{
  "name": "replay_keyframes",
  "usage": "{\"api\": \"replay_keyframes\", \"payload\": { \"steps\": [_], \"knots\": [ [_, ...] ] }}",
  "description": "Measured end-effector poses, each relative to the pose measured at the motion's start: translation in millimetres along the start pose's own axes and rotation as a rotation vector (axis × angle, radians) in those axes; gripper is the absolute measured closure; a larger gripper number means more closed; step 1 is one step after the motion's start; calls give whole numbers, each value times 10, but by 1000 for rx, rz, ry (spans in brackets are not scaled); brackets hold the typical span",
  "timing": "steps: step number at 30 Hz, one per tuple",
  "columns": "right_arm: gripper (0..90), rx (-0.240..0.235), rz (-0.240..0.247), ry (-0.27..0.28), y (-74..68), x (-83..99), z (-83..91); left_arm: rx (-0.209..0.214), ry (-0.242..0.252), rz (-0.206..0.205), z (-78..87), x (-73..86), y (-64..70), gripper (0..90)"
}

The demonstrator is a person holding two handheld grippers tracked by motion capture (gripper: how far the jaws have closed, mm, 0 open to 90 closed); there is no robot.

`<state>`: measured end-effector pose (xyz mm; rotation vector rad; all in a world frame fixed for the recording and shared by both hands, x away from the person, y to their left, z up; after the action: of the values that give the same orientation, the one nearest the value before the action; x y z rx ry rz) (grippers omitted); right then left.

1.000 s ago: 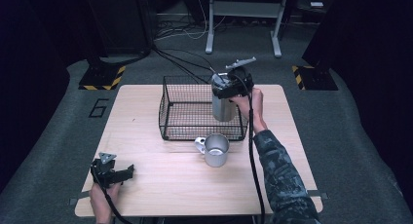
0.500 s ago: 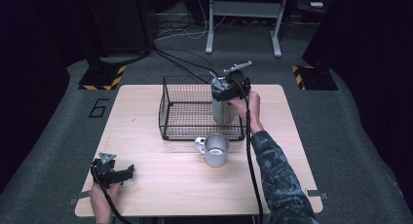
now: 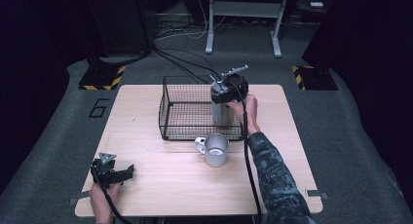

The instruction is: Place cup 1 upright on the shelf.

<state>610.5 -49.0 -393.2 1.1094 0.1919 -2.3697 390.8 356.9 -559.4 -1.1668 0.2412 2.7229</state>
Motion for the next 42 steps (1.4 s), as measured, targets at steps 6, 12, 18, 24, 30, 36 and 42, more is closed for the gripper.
{"api": "replay_keyframes", "payload": {
  "steps": [6, 12, 18, 24, 30, 36, 42],
  "knots": [
    [31, 5, -9, -16, -8, 38, -54, 0, 1, 0, 0, 0, 0, 35],
    [31, 8, -18, -19, -14, 54, -87, 0, 1, 0, 0, 0, 1, 35],
    [31, 14, -17, -27, -12, 63, -97, 0, 1, 0, 0, 0, 1, 35],
    [31, 11, -21, -34, -11, 80, -112, 0, 2, -1, 0, 0, 0, 36],
    [30, 6, -19, -58, -19, 101, -137, 0, 3, -2, -1, 0, 0, 37],
    [29, -2, -24, -55, -12, 117, -140, 0, 2, -2, -1, -1, -1, 37],
    [27, -14, -20, -71, 5, 130, -124, 0, 3, -2, -1, -1, 0, 37]
  ]
}}
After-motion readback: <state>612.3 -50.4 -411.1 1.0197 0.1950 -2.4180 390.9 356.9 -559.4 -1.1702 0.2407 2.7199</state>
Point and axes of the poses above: each handheld gripper's, and its own axes: z roughly backward along the jaws, x roughly out of its underside, y roughly to its right, the point moved 4 cm from there along -z, roughly forward along the jaws, and after that the axes turned 7 degrees about x, right-handed, at the moved point
